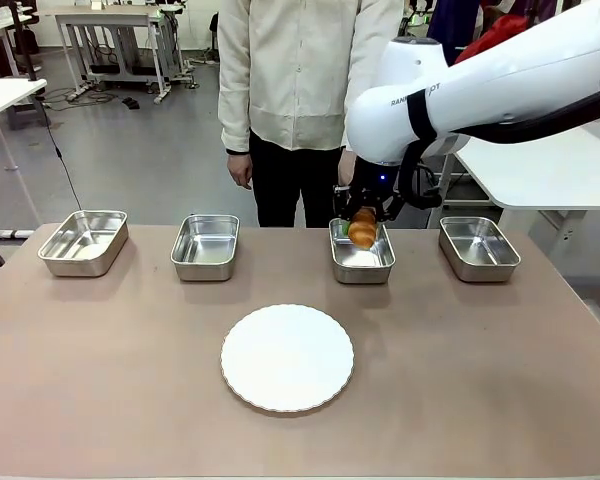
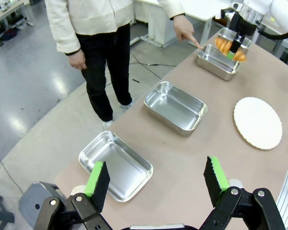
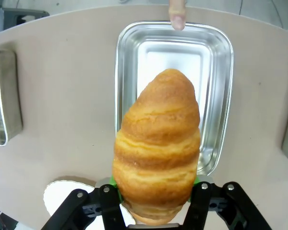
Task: Place the bread in the container.
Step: Place the Butter Roll into the Airtight Container indicated by the human.
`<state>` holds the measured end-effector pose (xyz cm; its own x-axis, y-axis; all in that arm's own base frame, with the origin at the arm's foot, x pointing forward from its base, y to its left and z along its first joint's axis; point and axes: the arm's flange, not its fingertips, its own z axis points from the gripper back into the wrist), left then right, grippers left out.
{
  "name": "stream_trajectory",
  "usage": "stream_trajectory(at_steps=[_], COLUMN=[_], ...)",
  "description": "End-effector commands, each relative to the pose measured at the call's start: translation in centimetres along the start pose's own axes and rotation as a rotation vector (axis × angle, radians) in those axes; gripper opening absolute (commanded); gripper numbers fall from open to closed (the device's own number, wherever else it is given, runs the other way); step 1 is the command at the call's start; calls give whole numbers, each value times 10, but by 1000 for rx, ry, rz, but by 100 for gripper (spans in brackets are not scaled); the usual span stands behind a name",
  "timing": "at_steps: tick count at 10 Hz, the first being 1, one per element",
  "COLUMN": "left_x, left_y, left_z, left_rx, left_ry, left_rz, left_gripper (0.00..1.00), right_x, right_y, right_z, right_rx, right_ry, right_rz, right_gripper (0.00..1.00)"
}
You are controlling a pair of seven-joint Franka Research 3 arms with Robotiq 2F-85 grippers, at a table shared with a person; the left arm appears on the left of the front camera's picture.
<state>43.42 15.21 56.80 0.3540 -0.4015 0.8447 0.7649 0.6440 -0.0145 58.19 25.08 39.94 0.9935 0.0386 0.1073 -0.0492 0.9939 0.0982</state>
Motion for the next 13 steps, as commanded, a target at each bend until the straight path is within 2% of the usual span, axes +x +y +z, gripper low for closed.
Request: stream_trajectory(at_steps=[1,3,4,11,12,13], left_x=[1,1,1,1,1,1], left_y=[-1,-1,-1,-1,-1,-1], left_z=[1,1,1,1,1,1], left_rx=[2,2,2,2,2,2], left_ry=[-12,-12,-12,-12,-12,-12], left_rz=[0,0,0,0,0,0], left_gripper=[100,100,100,100,100,100], right_x=[14,22,26,29,18,27], right_y=[-7,-11,-14,-16,-17,-10], right_z=[-1,-11,-16,-21,-13,-24], right_rx=[20,41,52,68,-27,26], right_ry=[32,34,26,19,58,20], right_rz=[44,24,23,65,20,32], right_gripper=[55,55,100,100,100,100])
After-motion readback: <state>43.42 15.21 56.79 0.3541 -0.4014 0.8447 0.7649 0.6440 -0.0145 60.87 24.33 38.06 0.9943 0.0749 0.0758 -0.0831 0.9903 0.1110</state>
